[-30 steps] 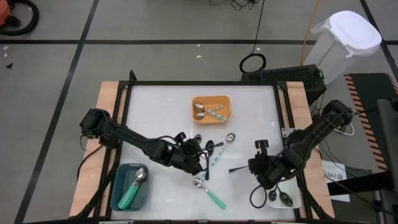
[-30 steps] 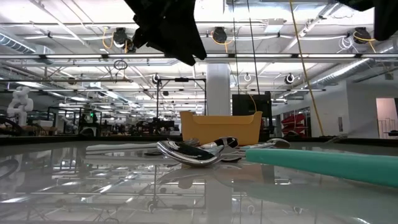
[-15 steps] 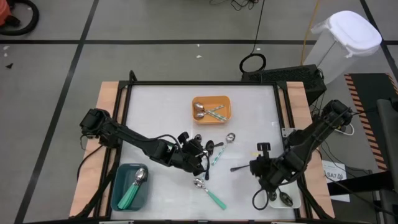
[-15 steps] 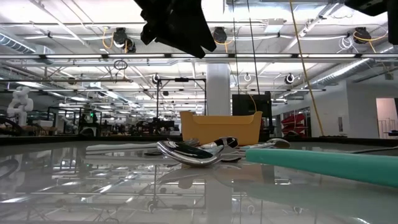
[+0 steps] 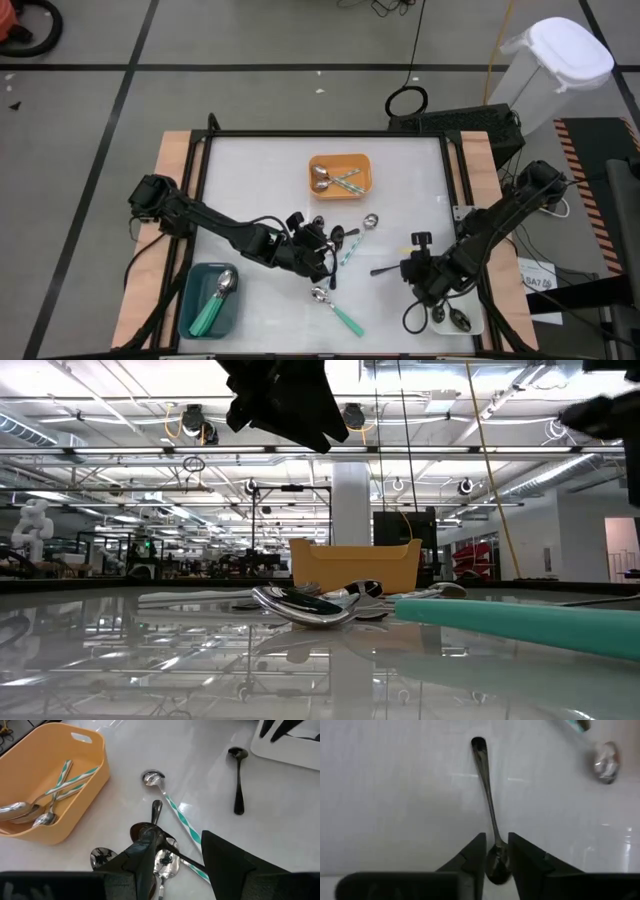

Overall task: Sort silverware by color (type)
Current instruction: Put the black spoon into the white bin

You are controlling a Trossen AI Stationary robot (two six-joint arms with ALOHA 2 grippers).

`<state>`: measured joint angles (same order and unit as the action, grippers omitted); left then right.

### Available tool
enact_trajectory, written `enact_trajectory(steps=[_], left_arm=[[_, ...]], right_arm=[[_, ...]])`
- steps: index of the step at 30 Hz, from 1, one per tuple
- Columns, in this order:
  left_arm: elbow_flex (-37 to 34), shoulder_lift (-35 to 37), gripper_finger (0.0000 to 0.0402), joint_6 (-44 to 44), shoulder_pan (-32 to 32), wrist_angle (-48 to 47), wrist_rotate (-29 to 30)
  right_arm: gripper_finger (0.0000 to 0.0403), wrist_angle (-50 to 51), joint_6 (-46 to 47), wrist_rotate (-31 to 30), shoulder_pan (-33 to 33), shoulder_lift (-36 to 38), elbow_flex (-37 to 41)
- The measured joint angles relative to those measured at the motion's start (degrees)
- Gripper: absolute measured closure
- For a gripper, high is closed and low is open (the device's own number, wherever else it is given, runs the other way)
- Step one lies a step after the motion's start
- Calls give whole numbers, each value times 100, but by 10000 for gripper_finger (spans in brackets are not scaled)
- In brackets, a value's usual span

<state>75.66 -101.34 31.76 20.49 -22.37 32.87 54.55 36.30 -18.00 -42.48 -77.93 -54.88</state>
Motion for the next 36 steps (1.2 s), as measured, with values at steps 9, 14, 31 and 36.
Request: enact_trajectory(steps=[9, 14, 31, 36], left_arm=[[0, 0, 240, 1, 0, 61, -1], [0, -2, 240, 1, 0, 61, -1], [0, -2, 240, -64, 0, 170, 1], [0, -2, 240, -65, 0, 168, 1]], right_arm=[[257, -901, -199, 262, 333, -2, 758], [242, -1182, -217, 331, 494, -2, 1013], [283, -1864, -429, 771, 910, -117, 1526], [285, -2024, -557, 746, 957, -363, 1511]])
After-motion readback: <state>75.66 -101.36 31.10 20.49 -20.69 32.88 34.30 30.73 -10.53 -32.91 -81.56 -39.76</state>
